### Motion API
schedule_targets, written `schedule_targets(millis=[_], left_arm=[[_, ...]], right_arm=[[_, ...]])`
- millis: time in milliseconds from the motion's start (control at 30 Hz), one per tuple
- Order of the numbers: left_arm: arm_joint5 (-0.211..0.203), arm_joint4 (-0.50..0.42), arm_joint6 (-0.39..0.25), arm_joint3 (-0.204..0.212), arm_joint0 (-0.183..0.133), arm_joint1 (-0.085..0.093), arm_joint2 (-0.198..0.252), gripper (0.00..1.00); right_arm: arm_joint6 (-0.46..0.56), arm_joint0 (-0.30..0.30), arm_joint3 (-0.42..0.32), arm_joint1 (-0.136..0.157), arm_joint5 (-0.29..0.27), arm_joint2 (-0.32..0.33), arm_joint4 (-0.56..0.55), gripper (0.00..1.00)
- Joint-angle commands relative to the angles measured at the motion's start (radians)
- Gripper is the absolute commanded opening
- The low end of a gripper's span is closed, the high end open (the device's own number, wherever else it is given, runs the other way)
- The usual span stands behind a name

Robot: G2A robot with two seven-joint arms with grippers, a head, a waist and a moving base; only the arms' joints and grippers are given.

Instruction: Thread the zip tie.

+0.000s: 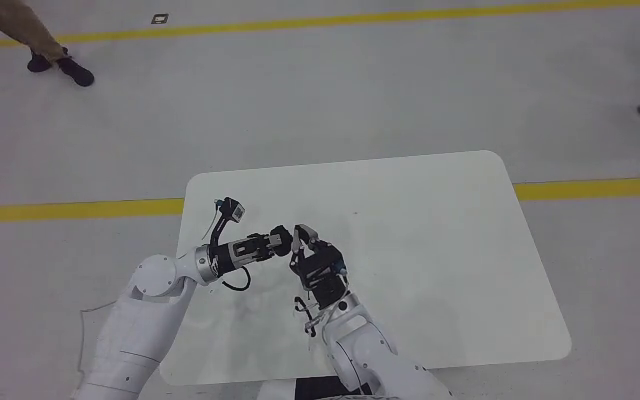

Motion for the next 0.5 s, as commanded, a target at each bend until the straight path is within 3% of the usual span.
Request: schedule_targets(millis=[0, 467], left_arm=[[0.0, 0.0, 0.0, 0.0, 0.0, 0.0, 0.0, 0.0], [0.0, 0.0, 0.0, 0.0, 0.0, 0.0, 0.0, 0.0]], right_arm=[[-0.002, -0.001, -0.001, 0.001, -0.001, 0.0, 0.001, 0.0], [0.008, 0.002, -0.001, 0.004, -0.001, -0.005, 0.004, 0.0]])
